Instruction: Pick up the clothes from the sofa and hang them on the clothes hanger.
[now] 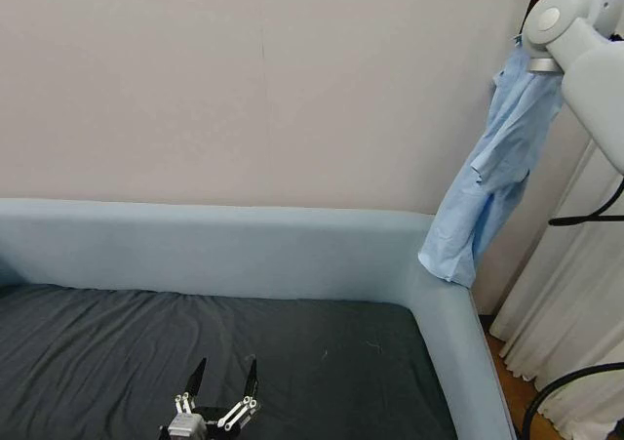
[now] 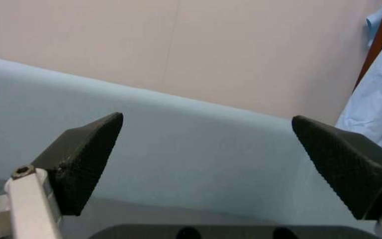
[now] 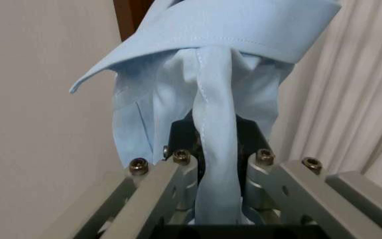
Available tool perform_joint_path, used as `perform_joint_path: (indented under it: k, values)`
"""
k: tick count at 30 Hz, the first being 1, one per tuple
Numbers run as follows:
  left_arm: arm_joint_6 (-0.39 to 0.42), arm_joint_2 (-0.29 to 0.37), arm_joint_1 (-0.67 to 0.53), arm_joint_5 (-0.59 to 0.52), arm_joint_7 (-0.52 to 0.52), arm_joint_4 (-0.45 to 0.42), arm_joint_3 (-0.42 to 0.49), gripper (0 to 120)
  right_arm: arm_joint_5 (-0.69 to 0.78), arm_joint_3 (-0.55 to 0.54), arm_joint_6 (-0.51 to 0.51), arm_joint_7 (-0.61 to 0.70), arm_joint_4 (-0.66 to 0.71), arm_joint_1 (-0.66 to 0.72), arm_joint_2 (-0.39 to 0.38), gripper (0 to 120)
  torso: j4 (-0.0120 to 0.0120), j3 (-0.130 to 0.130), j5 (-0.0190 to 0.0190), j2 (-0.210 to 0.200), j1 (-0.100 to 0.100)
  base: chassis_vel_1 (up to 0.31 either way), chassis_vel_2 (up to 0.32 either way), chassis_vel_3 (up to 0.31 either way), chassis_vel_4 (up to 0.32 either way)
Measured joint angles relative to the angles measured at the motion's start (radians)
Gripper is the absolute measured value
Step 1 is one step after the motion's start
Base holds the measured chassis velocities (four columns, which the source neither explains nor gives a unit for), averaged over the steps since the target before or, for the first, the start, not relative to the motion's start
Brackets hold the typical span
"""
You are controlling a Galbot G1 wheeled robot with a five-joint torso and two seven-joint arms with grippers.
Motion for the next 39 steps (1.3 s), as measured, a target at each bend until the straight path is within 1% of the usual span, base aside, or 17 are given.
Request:
perform_joint_path:
  k: [10, 16, 24, 25, 26, 27, 30, 31, 32, 33, 35, 36, 37, 38, 39]
  values:
    - [-0.011, -0.004, 0.011, -0.001, 0.004, -0.006, -0.008, 100, 0.042, -0.023, -0.016, 0.025, -0.054, 0.022, 0.008, 7, 0.0001, 0.0, -0.0001, 0.0, 0.0, 0.0, 0.0, 0.0, 0.0]
    - [-0.024, -0.003, 0.01, 0.004, 0.017, 0.006, -0.013, 100, 0.076, -0.063, -0.04, 0.043, -0.04, 0.025, -0.008, 7, -0.0003, 0.0, 0.0002, 0.0, 0.0, 0.0, 0.0, 0.0, 0.0]
    - [-0.029, -0.013, 0.018, 0.005, 0.021, 0.013, -0.013, 100, 0.099, -0.073, -0.051, 0.025, -0.03, 0.029, -0.015, 8, -0.0002, 0.0, 0.0001, 0.0, 0.0, 0.0, 0.0, 0.0, 0.0]
    - [-0.031, -0.013, 0.02, 0.005, 0.022, 0.013, -0.013, 100, 0.099, -0.073, -0.051, 0.017, -0.021, 0.026, -0.019, 15, -0.0002, 0.0, 0.0, 0.0, 0.0, 0.0, 0.0, 0.0, 0.0]
    - [-0.032, -0.014, 0.024, 0.005, 0.022, 0.013, -0.013, 100, 0.097, -0.072, -0.052, 0.007, -0.008, 0.021, -0.026, 19, -0.0002, 0.0, 0.0, 0.0, 0.0, 0.0, 0.0, 0.0, 0.0]
    - [-0.032, -0.014, 0.024, 0.005, 0.022, 0.013, -0.013, 100, 0.097, -0.072, -0.052, 0.007, -0.008, 0.021, -0.026, 19, -0.0002, 0.0, 0.0, 0.0, 0.0, 0.0, 0.0, 0.0, 0.0]
    - [-0.033, -0.016, 0.027, 0.007, 0.023, 0.013, -0.014, 100, 0.085, -0.071, -0.052, -0.013, 0.047, 0.003, -0.055, 34, -0.0001, 0.0, 0.0, 0.0, 0.0, 0.0, 0.0, 0.0, 0.0]
    - [-0.033, -0.016, 0.027, 0.007, 0.022, 0.013, -0.014, 100, 0.077, -0.071, -0.052, -0.022, 0.071, -0.005, -0.068, 35, -0.0001, 0.0, 0.0, 0.0, 0.0, 0.0, 0.0, 0.0, 0.0]
    - [-0.032, -0.017, 0.027, 0.008, 0.021, 0.013, -0.013, 100, 0.069, -0.072, -0.052, -0.032, 0.098, -0.012, -0.085, 42, -0.0001, 0.0, 0.0001, 0.0, 0.0, 0.0, 0.0, 0.0, 0.0]
    - [-0.032, -0.017, 0.027, 0.008, 0.021, 0.013, -0.013, 100, 0.069, -0.072, -0.052, -0.032, 0.098, -0.012, -0.085, 42, -0.0001, 0.0, 0.0001, 0.0, 0.0, 0.0, 0.0, 0.0, 0.0]
    - [-0.028, -0.018, 0.026, 0.015, 0.015, 0.011, -0.01, 100, 0.055, -0.068, -0.047, -0.054, 0.155, -0.03, -0.118, 47, -0.0002, 0.0, 0.0, 0.0, 0.0, 0.0, 0.0, 0.0, 0.0]
    - [-0.024, -0.019, 0.025, 0.018, 0.011, 0.011, -0.01, 100, 0.042, -0.057, -0.033, -0.073, 0.191, -0.044, -0.14, 55, -0.0001, 0.0, 0.0001, 0.0, 0.0, 0.0, 0.0, 0.0, 0.0]
    - [-0.021, -0.018, 0.024, 0.02, 0.008, 0.011, -0.009, 100, 0.032, -0.044, -0.02, -0.09, 0.224, -0.058, -0.16, 61, 0.0, 0.0, 0.0001, 0.0, 0.0, 0.0, 0.0, 0.0, 0.0]
    - [-0.021, -0.018, 0.024, 0.02, 0.008, 0.011, -0.009, 100, 0.032, -0.044, -0.02, -0.09, 0.224, -0.058, -0.16, 61, 0.0, 0.0, 0.0001, 0.0, 0.0, 0.0, 0.0, 0.0, 0.0]
    - [-0.018, -0.018, 0.022, 0.021, 0.007, 0.011, -0.009, 100, 0.025, -0.034, -0.009, -0.109, 0.26, -0.073, -0.182, 64, 0.0, 0.0, 0.0, 0.0, 0.0, 0.0, 0.0, 0.0, 0.0]
